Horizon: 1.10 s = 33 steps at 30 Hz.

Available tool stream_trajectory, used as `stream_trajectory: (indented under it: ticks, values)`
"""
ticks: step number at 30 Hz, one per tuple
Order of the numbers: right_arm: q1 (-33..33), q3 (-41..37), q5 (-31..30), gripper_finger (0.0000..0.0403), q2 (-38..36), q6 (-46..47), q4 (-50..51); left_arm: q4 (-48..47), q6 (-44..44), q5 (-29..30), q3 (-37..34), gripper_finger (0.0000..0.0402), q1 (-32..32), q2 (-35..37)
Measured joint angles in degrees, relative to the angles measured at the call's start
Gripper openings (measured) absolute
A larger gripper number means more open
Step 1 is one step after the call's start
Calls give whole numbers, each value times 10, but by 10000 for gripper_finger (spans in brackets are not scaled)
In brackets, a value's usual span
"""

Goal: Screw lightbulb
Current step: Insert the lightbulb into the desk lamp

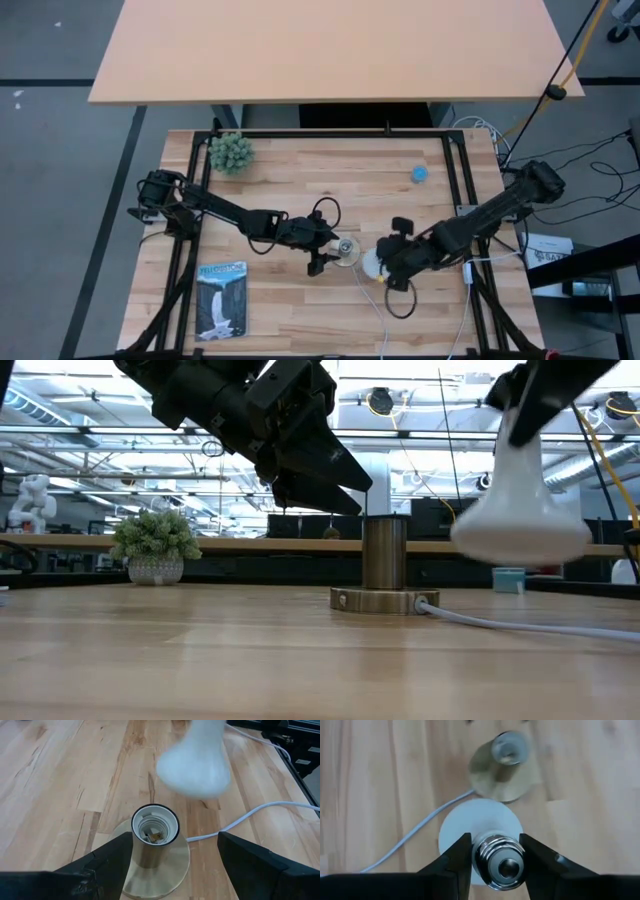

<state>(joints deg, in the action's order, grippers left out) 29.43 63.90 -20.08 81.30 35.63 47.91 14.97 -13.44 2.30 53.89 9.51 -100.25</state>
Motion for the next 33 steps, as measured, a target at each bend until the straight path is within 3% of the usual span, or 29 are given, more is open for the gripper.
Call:
stream_trajectory:
  ticks: [9, 13, 16, 21, 26, 33]
  values:
    - [59, 0, -242, 125, -121, 24, 13, 0, -1, 0, 0, 296, 0, 0]
    - [59, -16, -289, 127, -125, 33, 15, 0, -1, 0, 0, 296, 0, 0]
    - [56, -74, -336, 126, -121, 89, -7, 0, -1, 0, 0, 296, 0, 0]
    - [43, -229, -421, 128, -107, 217, -154, 0, -11, 0, 0, 296, 0, 0]
    - [37, -349, -510, 130, -85, 177, -397, 0, -11, 0, 0, 296, 0, 0]
    - [31, -433, -466, 131, -37, 195, -544, 0, -11, 3, 0, 296, 0, 0]
